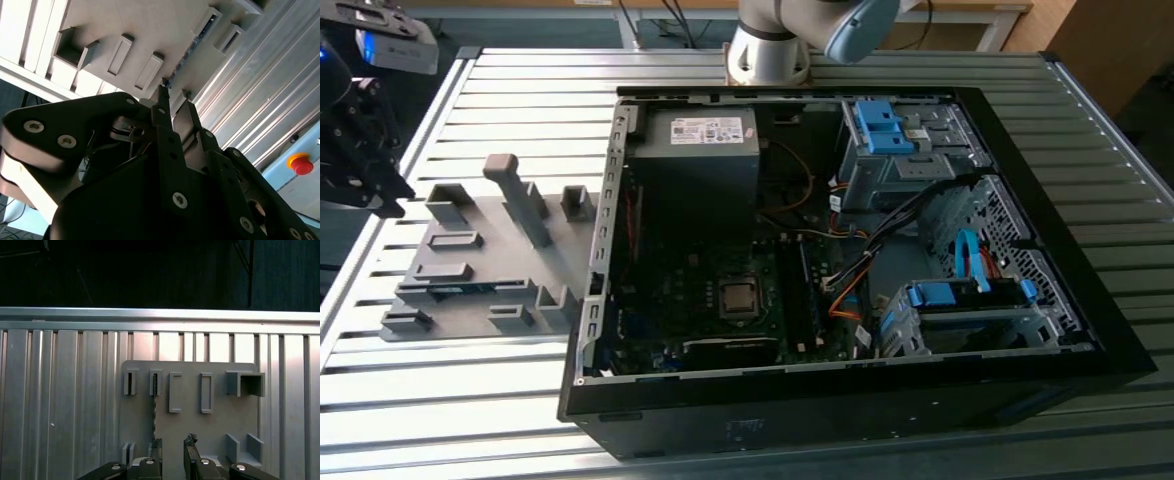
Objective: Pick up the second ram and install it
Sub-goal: 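Pick up the second ram and move it above second insertion slot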
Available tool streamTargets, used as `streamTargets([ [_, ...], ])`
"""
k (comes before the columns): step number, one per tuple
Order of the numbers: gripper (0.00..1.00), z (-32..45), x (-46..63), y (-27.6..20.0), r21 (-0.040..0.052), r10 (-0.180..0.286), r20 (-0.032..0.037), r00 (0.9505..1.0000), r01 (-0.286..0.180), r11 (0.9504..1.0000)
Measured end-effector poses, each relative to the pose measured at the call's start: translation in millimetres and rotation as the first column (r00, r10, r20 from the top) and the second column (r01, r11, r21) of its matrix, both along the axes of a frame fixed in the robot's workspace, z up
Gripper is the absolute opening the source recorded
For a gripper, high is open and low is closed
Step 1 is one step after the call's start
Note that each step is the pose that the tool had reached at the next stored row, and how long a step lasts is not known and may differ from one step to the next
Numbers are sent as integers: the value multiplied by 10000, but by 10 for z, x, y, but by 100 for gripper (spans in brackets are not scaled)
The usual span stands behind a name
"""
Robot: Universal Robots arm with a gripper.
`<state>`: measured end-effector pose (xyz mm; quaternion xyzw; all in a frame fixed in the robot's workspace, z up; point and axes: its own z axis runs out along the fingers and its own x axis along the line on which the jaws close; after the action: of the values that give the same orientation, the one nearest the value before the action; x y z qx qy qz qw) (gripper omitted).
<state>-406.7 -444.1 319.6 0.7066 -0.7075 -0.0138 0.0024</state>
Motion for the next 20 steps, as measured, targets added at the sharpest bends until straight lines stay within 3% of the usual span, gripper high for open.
streamTargets([
  [7,31,-89,-4,-33,2,-1,0,10000,1,10000],
  [20,31,-213,-5,-51,2,0,-1,10000,0,10000],
])
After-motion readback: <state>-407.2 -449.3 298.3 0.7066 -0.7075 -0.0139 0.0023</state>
